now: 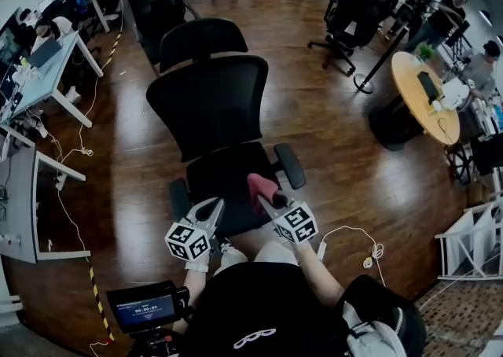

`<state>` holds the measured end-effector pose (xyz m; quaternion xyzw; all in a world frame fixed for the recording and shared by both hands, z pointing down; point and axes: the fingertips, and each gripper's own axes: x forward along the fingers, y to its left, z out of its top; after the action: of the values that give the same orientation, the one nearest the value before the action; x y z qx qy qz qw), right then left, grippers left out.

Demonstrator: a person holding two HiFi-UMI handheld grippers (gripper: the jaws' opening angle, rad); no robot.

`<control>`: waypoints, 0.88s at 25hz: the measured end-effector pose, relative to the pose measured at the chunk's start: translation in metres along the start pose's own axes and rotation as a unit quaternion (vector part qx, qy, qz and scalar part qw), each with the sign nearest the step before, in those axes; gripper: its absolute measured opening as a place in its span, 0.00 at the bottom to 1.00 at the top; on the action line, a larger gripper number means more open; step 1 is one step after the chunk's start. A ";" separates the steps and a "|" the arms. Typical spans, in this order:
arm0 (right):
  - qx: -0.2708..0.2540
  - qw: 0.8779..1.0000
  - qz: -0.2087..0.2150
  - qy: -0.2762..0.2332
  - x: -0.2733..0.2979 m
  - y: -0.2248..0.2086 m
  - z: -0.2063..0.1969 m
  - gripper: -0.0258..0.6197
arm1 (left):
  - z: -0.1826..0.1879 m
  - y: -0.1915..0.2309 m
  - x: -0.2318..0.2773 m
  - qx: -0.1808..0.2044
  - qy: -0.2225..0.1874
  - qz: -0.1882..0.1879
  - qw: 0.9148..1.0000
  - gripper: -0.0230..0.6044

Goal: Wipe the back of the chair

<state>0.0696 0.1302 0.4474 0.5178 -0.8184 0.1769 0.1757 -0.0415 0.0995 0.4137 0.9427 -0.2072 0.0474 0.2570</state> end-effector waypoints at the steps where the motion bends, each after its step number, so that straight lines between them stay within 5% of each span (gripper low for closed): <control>1: 0.001 1.000 0.000 0.002 0.002 0.000 -0.001 0.11 | 0.000 0.005 -0.001 -0.001 0.000 0.002 1.000 0.02; 22: -0.035 0.997 0.073 0.006 0.076 -0.047 0.043 0.11 | 0.034 0.041 0.027 -0.021 -0.044 0.091 0.995 0.02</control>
<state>0.0769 0.0314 0.4506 0.4495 -0.8584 0.1636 0.1850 -0.0347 0.0405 0.4092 0.9156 -0.3041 0.0244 0.2618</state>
